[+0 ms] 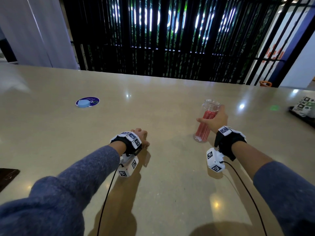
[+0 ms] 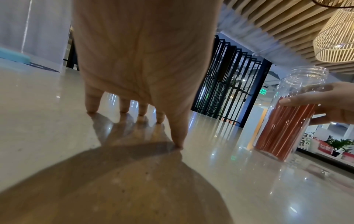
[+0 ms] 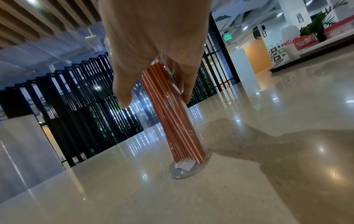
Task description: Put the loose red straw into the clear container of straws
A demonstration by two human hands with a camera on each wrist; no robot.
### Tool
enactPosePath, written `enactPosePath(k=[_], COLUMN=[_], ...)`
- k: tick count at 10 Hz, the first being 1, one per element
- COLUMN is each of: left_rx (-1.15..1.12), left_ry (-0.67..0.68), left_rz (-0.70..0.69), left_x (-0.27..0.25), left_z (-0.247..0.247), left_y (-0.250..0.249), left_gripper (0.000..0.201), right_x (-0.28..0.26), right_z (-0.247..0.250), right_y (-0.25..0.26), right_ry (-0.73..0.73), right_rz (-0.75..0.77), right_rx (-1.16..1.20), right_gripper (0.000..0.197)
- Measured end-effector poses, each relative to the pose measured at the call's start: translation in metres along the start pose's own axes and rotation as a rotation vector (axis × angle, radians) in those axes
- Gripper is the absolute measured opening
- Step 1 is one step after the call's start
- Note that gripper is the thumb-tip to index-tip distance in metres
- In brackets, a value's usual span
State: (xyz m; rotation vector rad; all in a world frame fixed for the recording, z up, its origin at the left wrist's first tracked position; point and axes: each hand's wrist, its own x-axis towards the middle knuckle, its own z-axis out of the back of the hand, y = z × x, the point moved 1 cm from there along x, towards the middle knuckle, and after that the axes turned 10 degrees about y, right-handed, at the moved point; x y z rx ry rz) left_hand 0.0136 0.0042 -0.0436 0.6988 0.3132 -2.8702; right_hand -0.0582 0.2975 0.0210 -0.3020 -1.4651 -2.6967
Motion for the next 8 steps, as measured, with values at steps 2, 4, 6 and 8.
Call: enactPosePath(k=[2, 4, 6, 8], left_rx=[0.006, 0.013, 0.140, 0.146], left_ry=[0.007, 0.009, 0.080, 0.004], left_rz=[0.006, 0.007, 0.001, -0.006], left_x=[-0.005, -0.005, -0.006, -0.002], left_z=[0.001, 0.001, 0.015, 0.057], left_y=[-0.001, -0.002, -0.002, -0.001], left_gripper=[0.067, 0.066, 0.067, 0.068], right_x=[-0.004, -0.005, -0.001, 0.019], right_z=[0.002, 0.003, 0.010, 0.023], right_y=[0.001, 0.005, 0.017, 0.052], right_ry=[0.013, 0.016, 0.010, 0.078], right_rz=[0.017, -0.001, 0.034, 0.081], right_rx=[0.002, 0.000, 0.026, 0.071], right_gripper=[0.082, 0.083, 0.086, 0.075])
